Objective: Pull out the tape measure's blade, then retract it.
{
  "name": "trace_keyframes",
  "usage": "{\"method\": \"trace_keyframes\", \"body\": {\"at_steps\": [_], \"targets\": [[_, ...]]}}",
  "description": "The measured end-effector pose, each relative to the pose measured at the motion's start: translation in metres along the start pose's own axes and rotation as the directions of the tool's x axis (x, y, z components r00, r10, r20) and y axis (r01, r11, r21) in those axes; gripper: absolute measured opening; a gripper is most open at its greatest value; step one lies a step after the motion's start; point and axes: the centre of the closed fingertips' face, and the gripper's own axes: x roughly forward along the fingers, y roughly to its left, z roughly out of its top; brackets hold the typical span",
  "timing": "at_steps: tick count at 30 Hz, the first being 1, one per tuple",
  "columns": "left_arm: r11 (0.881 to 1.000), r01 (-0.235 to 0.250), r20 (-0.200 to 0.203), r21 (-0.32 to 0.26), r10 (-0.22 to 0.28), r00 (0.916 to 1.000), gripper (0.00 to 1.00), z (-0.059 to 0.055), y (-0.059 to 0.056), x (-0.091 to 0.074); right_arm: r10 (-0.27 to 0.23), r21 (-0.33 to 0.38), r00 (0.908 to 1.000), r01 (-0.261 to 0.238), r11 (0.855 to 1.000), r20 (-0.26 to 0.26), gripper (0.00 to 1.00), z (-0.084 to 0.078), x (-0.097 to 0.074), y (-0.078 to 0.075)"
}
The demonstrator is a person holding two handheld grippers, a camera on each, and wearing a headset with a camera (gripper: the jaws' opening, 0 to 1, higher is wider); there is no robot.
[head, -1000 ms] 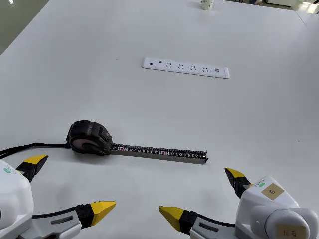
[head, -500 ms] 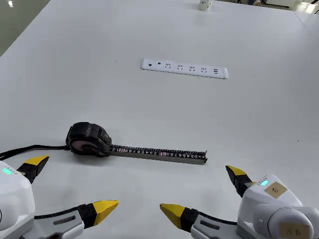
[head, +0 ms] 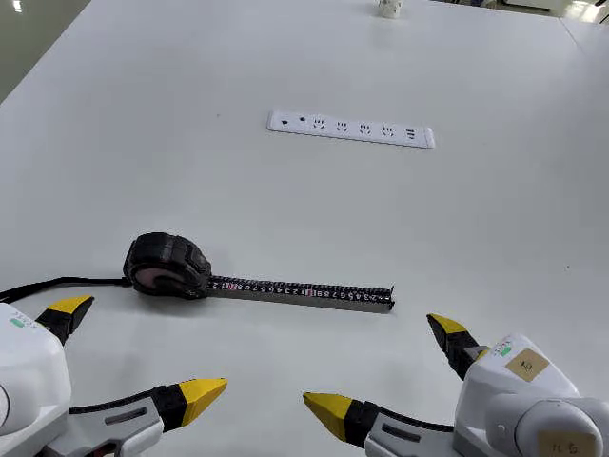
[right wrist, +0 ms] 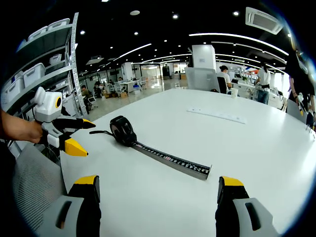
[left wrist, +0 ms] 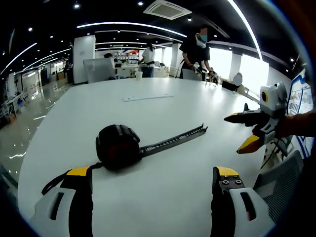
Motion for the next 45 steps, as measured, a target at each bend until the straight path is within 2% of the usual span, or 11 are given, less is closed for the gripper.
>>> {"method": "trace_keyframes", "body": {"at_steps": [8, 22, 36, 45], "targets": [[1.000, 0.000, -0.004, -0.003, 0.000, 1.0000, 0.99, 0.003, 0.002, 0.007, 0.027, -0.007, 0.9996, -0.027, 1.000, -0.009, 0.99, -0.002, 0.002, 0.001], [1.000, -0.005, -0.006, -0.013, 0.005, 1.0000, 0.99, 0.008, 0.012, 0.019, 0.066, -0.029, 0.9973, -0.067, 0.997, -0.033, 0.98, -0.006, 0.007, -0.004], [0.999, -0.032, -0.008, -0.025, 0.032, 0.9995, 0.99, 0.011, 0.024, 0.032, 0.097, -0.073, 0.9930, -0.102, 0.992, -0.067, 0.95, -0.008, 0.012, -0.018], [0.998, -0.062, -0.024, -0.021, 0.062, 0.9978, 0.98, 0.013, 0.036, 0.040, 0.115, -0.109, 0.9883, -0.126, 0.986, -0.100, 0.89, -0.012, 0.014, -0.027]]}}
